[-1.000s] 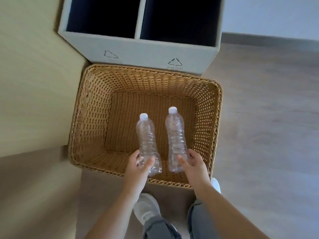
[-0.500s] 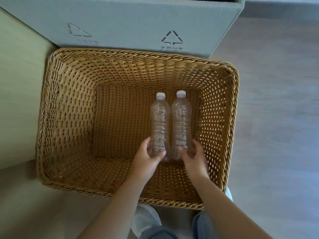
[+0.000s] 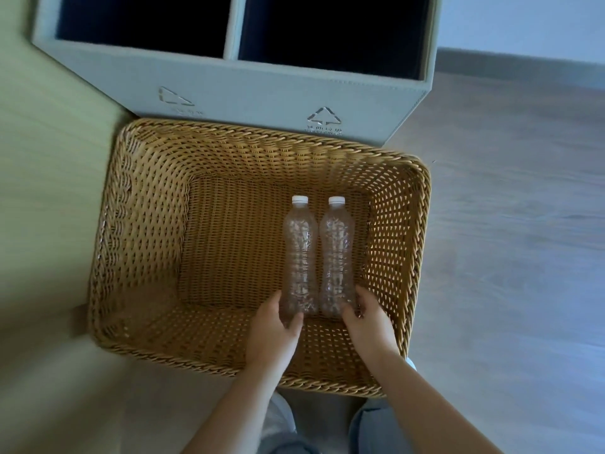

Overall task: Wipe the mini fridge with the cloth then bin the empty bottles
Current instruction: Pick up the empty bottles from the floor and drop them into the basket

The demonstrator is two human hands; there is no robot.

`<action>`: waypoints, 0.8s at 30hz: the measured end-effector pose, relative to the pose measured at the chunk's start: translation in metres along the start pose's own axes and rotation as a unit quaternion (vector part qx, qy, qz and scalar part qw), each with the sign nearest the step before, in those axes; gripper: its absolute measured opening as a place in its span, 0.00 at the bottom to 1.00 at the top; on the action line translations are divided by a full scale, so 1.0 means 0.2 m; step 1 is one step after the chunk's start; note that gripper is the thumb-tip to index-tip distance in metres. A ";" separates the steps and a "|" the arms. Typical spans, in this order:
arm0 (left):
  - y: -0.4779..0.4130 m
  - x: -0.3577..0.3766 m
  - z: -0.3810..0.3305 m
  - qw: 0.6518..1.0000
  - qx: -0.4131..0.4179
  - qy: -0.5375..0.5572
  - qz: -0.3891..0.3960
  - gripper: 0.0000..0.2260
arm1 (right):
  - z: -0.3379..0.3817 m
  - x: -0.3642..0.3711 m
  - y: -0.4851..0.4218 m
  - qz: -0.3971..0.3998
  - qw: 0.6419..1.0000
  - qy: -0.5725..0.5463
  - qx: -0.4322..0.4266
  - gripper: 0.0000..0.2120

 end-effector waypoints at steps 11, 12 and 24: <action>0.42 -0.58 -0.39 0.940 0.235 -0.185 -0.165 0.17 | 0.55 -0.35 0.57 -0.124 0.946 0.122 -0.274 0.13; 0.47 -0.64 -0.42 0.935 0.246 -0.186 -0.177 0.15 | 0.61 -0.40 0.63 -0.145 0.936 0.120 -0.296 0.12; 1.10 -1.26 -0.76 0.909 0.281 -0.175 -0.254 0.13 | 1.15 -0.88 1.38 -0.214 0.880 0.180 -0.383 0.18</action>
Point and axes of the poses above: each hand's wrist, its own y-axis away from the middle knuckle, its own x-axis out of the palm, z = x × y, the point moved 8 cm from there along -y, towards the middle knuckle, and after that the axes turned 7 degrees about -z, right-handed, at the moved point
